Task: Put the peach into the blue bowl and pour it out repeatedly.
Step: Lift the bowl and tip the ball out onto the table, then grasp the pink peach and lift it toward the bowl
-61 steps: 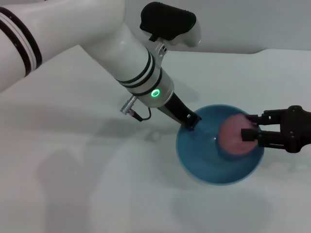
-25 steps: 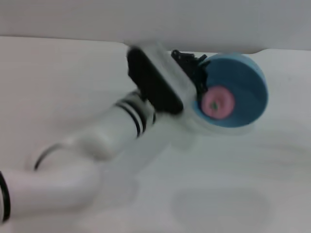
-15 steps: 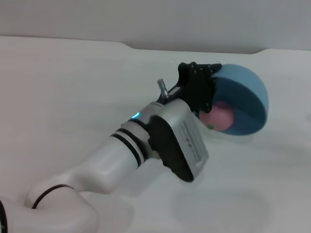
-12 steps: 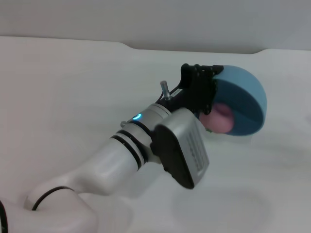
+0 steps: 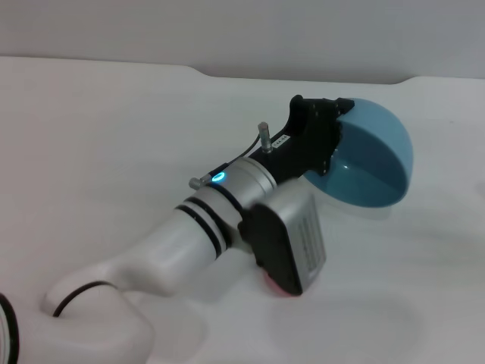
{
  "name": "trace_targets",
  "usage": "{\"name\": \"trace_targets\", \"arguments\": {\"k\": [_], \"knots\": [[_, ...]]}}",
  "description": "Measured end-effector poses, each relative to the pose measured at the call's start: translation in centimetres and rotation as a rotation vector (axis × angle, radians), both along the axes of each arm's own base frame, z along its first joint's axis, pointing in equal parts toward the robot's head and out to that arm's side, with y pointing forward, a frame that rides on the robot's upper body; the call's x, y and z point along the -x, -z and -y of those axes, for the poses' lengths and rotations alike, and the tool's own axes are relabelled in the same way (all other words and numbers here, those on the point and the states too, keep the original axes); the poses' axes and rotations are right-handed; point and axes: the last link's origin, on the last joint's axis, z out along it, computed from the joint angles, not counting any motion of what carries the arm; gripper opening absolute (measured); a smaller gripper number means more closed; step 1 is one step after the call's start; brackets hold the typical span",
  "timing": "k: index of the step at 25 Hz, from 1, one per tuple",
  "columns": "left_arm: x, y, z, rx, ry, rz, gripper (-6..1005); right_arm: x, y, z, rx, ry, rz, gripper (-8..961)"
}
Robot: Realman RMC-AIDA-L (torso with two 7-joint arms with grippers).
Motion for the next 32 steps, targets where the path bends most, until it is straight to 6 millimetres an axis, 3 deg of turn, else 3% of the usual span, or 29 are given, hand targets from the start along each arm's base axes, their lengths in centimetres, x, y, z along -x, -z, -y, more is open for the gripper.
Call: {"name": "trace_targets", "arguments": {"k": [4,9,12,17,22,28,32], "knots": [[-0.6,-0.7,-1.2,0.053,-0.117,0.17,0,0.3,0.2,-0.3,-0.009,-0.031,0.03,537],[-0.5,-3.5,-4.4,0.134,-0.4,0.589,0,1.1,1.1,-1.2,-0.014,-0.086,0.057,537],[-0.5,-4.4,-5.9,0.191,-0.552,0.712,0,2.1,2.2,-2.2,0.039,-0.132,0.081,537],[-1.1,-5.5,-8.1,0.35,-0.81,0.666,-1,4.3,4.7,-4.2,0.174,-0.22,0.163,538],[-1.2,-8.0,-10.1,0.482,-1.018,0.691,0,5.8,7.2,-5.5,0.271,-0.265,0.227,538],[2.2,-13.9,-12.4,0.461,-1.197,0.882,-1,7.3,9.5,-6.1,0.384,-0.321,0.287,538],[5.2,-17.3,-12.4,0.419,-1.31,0.932,-1,8.3,11.9,-6.3,0.533,-0.326,0.356,538]]}}
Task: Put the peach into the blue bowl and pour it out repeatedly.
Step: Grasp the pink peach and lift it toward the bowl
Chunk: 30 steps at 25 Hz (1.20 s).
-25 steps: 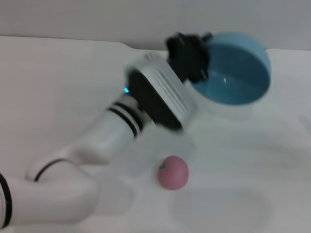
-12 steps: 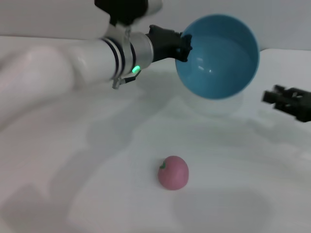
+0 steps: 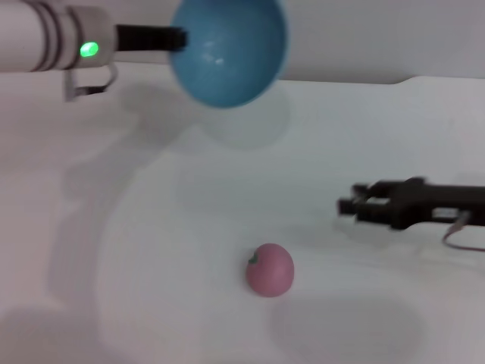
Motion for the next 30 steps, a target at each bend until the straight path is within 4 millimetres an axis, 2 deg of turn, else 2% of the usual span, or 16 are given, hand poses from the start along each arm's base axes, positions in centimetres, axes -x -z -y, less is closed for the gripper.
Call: {"name": "trace_targets", "arguments": {"k": [1,4,8,15,23,30], "knots": [[1.2,-0.7,0.5,0.024,-0.049,-0.027,0,0.3,1.0,0.0,0.042,-0.006,0.033,538],[2.2,-1.3,0.9,0.048,-0.096,-0.07,0,1.4,3.8,0.0,0.146,-0.044,0.124,539],[3.3,-2.3,1.8,0.087,-0.163,-0.143,-1,2.8,6.1,-0.6,0.2,-0.07,0.203,539],[4.2,-4.5,3.1,0.063,-0.195,-0.134,0,4.1,6.9,-0.8,0.226,-0.094,0.196,531],[3.8,-4.4,3.2,0.086,-0.189,-0.137,-1,4.9,8.3,0.1,0.264,-0.104,0.188,497],[3.3,-4.6,3.1,0.08,-0.173,-0.143,-1,4.8,9.6,0.5,0.275,-0.1,0.249,467]]}}
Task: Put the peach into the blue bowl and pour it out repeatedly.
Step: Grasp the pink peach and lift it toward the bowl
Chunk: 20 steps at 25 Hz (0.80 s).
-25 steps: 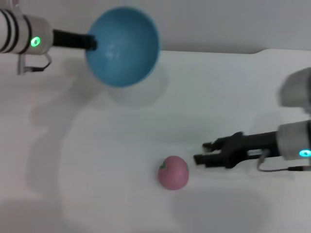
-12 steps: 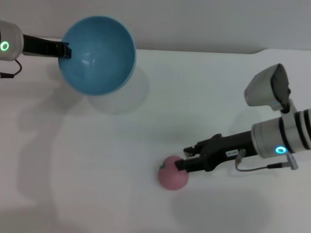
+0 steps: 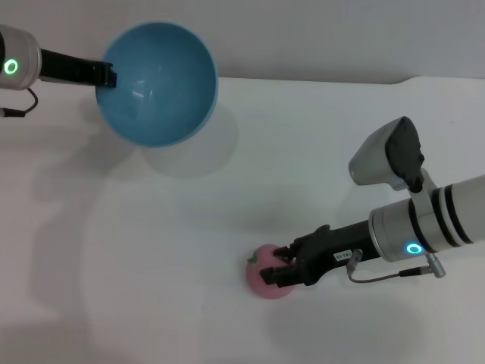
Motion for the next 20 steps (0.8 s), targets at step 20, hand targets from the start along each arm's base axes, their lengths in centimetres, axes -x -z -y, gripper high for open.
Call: {"name": "trace_targets", "arguments": {"k": [20], "knots": [[-0.6,1.1,0.4,0.063,0.02,-0.021,-1,-1.1,-2.8,0.5,-0.136,0.137,-0.223,128]]}}
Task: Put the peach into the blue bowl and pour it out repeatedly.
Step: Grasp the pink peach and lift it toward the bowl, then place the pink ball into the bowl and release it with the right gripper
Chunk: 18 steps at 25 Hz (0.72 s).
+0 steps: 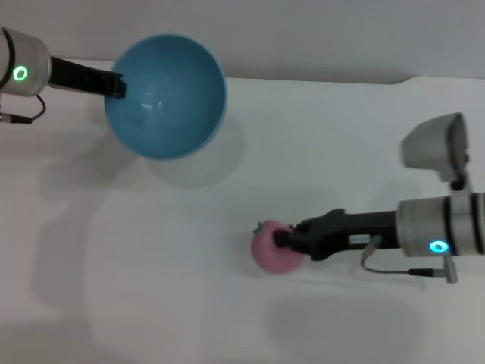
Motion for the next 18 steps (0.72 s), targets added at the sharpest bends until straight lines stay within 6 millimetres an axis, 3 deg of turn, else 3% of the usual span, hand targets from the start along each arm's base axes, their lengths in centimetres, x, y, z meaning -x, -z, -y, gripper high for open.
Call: {"name": "trace_targets", "arguments": {"k": [5,12,16,17,18], "knots": [[-0.8,1.4,0.2,0.068,0.012,-0.006,0,-1.1,-3.3,0.2,-0.083,0.017,-0.148,58],[-3.1,6.3,0.7,0.242,0.02,-0.045,0,-2.2,-10.6,0.5,-0.281,-0.03,-0.378,51],[-5.3,10.2,0.9,0.362,0.038,-0.074,-1,-1.0,-12.4,0.9,-0.27,-0.145,-0.399,58],[-5.3,10.2,0.9,0.362,0.038,-0.074,-1,-1.0,-12.4,0.9,-0.27,-0.145,-0.399,63],[-6.2,11.5,1.2,0.402,0.064,-0.075,-1,-0.7,-12.3,1.0,-0.241,-0.176,-0.379,68]]}}
